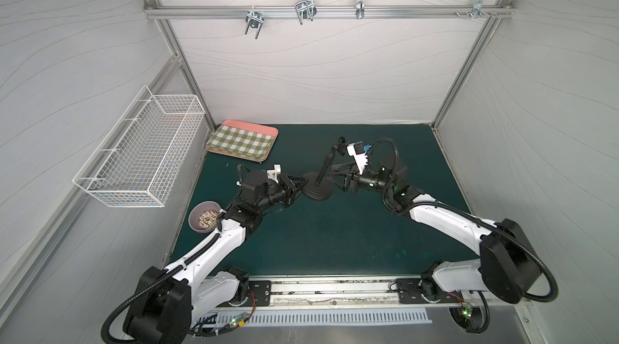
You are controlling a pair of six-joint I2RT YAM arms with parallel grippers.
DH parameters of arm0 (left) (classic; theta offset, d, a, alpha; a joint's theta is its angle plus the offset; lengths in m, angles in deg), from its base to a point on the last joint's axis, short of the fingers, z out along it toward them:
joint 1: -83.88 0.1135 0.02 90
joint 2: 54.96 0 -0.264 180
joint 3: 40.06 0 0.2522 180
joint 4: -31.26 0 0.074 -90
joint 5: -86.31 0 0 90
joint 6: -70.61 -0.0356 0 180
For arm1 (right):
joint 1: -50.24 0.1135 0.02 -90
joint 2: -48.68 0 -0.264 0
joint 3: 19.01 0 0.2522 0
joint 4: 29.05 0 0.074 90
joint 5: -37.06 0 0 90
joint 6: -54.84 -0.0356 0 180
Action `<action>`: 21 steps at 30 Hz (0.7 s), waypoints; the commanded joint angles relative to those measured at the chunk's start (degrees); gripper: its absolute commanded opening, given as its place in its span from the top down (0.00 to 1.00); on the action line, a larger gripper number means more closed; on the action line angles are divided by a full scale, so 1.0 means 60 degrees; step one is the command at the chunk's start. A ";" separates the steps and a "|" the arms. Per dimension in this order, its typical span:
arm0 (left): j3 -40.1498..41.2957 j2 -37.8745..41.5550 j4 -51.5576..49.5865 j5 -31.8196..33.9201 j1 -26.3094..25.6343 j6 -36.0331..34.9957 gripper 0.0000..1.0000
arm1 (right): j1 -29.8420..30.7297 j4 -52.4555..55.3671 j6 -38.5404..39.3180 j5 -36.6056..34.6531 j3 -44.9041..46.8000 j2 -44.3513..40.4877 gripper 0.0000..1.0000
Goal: Assemble a microphone stand
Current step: Screw the microphone stand pole into the microphone stand base.
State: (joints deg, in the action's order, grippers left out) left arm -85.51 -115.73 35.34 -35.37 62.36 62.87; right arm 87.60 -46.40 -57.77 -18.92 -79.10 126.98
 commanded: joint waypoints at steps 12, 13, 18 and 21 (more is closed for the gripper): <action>-0.0293 0.0447 0.1156 -0.0141 0.0016 0.0153 1.00 | 0.0029 -0.1470 0.0057 0.1279 -0.1140 0.1302 0.67; -0.0301 0.0435 0.1156 -0.0140 0.0014 0.0166 1.00 | 0.0068 -0.1457 0.0062 0.1181 -0.1140 0.1333 0.70; -0.0300 0.0393 0.1188 -0.0126 0.0014 0.0169 1.00 | 0.0597 -0.0803 0.0152 -0.0250 -0.1013 0.0914 0.86; -0.0275 0.0360 0.1207 -0.0136 0.0013 0.0177 1.00 | 0.1458 0.0105 0.0548 -0.2701 -0.0706 0.0151 0.89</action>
State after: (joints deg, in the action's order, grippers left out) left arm -85.51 -114.20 33.99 -34.11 62.75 64.47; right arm 92.00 -50.48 -54.76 -23.05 -84.32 132.42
